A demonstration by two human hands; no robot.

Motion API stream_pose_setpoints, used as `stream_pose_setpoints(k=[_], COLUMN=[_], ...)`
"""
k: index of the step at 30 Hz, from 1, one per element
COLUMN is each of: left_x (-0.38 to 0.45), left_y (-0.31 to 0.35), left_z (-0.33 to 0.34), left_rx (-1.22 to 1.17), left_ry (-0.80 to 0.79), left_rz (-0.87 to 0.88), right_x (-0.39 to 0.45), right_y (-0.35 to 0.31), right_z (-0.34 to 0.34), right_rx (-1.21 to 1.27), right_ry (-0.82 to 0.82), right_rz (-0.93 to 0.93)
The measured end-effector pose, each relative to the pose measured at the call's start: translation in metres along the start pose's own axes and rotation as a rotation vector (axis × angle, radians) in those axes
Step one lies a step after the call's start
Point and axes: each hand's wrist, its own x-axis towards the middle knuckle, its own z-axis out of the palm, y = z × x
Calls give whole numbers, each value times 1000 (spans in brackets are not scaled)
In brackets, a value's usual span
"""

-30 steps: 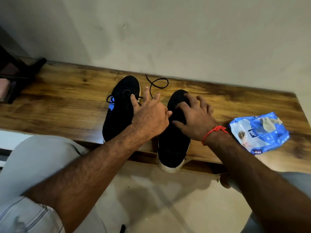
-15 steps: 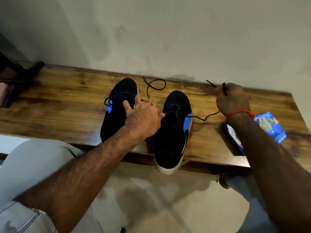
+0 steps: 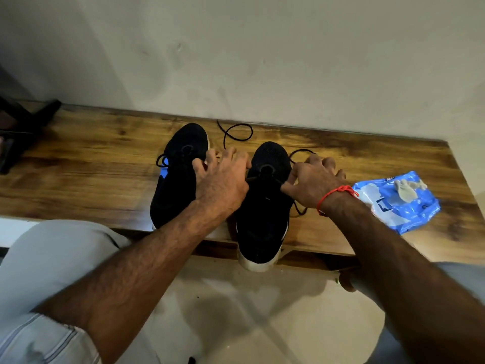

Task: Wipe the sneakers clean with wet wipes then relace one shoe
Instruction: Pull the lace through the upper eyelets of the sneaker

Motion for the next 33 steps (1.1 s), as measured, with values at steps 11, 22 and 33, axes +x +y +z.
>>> stream_pose_setpoints(k=[11, 22, 33], left_x=[0, 14, 1], left_y=[10, -1, 7], left_z=[12, 7, 10], left_rx=[33, -312, -38], left_ry=[-33, -18, 73], left_rz=[174, -204, 193], right_x=[-10, -14, -16], right_y=[-15, -15, -15], right_z=[7, -1, -1], right_rx=[160, 92, 85], right_ry=[59, 24, 86], right_rz=[-179, -199, -224])
